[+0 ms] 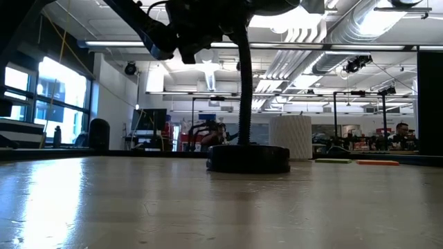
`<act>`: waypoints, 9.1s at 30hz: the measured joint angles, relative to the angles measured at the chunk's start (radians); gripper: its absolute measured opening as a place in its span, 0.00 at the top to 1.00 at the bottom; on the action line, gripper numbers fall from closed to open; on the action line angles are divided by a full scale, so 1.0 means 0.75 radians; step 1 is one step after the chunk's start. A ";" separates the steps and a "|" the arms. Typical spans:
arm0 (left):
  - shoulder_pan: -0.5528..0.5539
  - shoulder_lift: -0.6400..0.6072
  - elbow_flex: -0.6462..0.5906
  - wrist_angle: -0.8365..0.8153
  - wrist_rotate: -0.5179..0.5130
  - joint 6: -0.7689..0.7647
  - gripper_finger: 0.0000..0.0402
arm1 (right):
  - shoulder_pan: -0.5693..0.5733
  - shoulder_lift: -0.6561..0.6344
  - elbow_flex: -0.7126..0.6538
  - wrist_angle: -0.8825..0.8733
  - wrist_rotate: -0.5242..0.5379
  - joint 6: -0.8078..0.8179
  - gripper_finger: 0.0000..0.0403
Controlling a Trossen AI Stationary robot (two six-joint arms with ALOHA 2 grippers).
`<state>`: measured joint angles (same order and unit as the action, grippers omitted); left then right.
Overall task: Screw lightbulb
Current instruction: Insert the lightbulb into the desk lamp
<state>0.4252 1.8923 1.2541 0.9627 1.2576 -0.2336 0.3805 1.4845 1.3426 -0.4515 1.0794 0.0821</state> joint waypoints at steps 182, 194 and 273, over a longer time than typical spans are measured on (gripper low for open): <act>0.063 0.002 -0.001 0.007 0.084 -0.106 0.34 | -0.093 -0.057 0.002 0.077 -0.304 -1.246 0.34; 0.062 0.002 -0.001 0.005 0.070 -0.110 0.34 | -0.158 -0.057 0.003 0.161 -0.290 -0.025 0.33; 0.473 -0.016 0.070 0.040 0.265 -0.381 0.26 | 0.194 -0.149 0.002 -0.195 -0.127 -0.003 0.34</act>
<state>0.7799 1.8803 1.3067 0.9928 1.4567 -0.5197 0.5259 1.3727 1.3437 -0.5980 0.9842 0.0800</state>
